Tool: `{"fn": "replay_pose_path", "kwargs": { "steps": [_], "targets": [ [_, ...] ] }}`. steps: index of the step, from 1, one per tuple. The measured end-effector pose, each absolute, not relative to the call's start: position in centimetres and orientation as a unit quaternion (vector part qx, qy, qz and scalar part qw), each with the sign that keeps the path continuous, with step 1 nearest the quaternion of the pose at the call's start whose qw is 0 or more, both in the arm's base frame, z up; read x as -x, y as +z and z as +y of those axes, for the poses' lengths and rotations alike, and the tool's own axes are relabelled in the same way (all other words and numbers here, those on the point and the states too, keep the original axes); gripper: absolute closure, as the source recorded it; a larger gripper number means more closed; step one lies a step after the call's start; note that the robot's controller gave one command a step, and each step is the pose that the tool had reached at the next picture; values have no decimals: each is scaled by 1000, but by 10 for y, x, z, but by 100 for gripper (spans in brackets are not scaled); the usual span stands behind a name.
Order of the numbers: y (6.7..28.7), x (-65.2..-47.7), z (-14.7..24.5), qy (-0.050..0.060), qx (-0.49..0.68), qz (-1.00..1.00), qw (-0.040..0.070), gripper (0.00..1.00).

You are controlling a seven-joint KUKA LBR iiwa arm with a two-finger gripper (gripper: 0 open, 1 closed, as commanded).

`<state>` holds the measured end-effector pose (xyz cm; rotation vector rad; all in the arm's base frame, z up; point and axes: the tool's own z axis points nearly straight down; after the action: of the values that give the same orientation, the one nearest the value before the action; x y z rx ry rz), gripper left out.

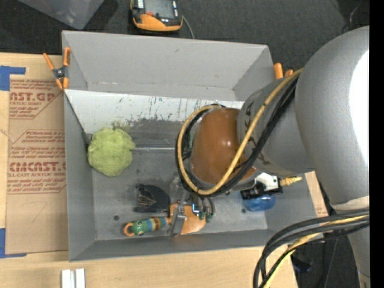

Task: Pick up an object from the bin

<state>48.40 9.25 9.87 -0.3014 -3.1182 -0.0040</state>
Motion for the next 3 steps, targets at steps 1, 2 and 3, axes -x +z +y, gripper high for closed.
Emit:
{"fn": "replay_pose_path", "kwargs": {
  "steps": [1, 2, 3],
  "targets": [
    [70, -482, 87, -4, 96, -995, -7, 0],
    [70, -480, 79, -3, 119, -993, 0, 100],
    [70, -480, 79, -3, 119, -993, 0, 100]
  ]
}}
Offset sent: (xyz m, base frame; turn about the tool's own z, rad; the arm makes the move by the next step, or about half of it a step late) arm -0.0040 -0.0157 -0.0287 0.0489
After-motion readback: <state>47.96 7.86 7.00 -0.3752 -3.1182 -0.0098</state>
